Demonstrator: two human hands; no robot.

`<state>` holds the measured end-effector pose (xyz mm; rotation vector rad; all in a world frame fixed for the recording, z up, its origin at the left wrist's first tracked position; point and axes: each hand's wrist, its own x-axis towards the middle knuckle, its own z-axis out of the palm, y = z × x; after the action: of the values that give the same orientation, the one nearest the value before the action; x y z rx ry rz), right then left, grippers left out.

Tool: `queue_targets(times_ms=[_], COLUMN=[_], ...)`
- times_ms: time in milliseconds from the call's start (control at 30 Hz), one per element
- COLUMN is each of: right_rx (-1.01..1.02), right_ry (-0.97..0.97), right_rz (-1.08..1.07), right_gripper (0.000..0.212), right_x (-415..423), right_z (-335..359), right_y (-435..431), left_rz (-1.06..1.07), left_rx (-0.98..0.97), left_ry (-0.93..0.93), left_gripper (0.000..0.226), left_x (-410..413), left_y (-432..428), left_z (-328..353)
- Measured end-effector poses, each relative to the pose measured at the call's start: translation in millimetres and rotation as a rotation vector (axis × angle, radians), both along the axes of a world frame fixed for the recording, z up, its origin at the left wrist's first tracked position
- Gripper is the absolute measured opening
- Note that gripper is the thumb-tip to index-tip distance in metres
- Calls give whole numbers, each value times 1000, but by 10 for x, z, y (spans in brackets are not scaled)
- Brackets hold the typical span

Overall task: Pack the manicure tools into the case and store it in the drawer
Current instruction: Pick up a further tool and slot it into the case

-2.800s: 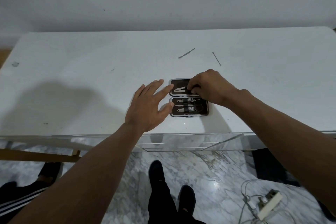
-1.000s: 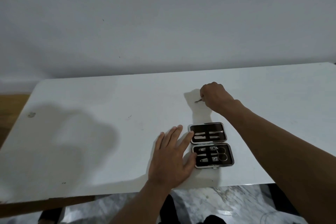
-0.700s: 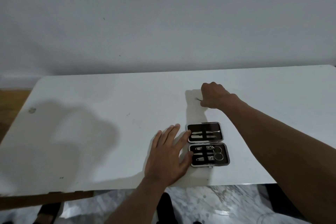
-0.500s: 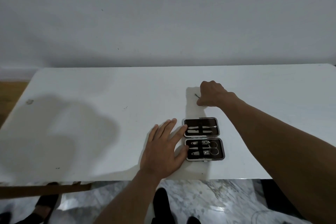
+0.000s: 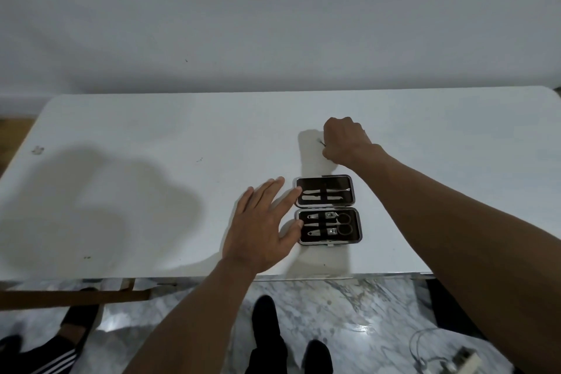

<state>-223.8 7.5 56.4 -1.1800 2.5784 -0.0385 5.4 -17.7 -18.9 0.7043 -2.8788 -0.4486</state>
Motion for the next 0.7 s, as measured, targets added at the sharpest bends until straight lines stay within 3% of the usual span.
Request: queue_targets(times_ms=[333,400,700], right_rx=[-61,-67,-15], right_ry=[-53,-72,-152], right_rz=[-52,-47,-64], right_gripper=[12,22,26], right_x=[-11,-33,-67], right_z=[-41,-48,-11], right_y=[6,-19,-42], left_rz=[2,0,-3], left_rx=[0,6,14], left_ry=[18,18,35], left_gripper=[57,57,57], left_x=[1,1,6], left_y=[2,1,-2], left_z=[-10,-7,-11])
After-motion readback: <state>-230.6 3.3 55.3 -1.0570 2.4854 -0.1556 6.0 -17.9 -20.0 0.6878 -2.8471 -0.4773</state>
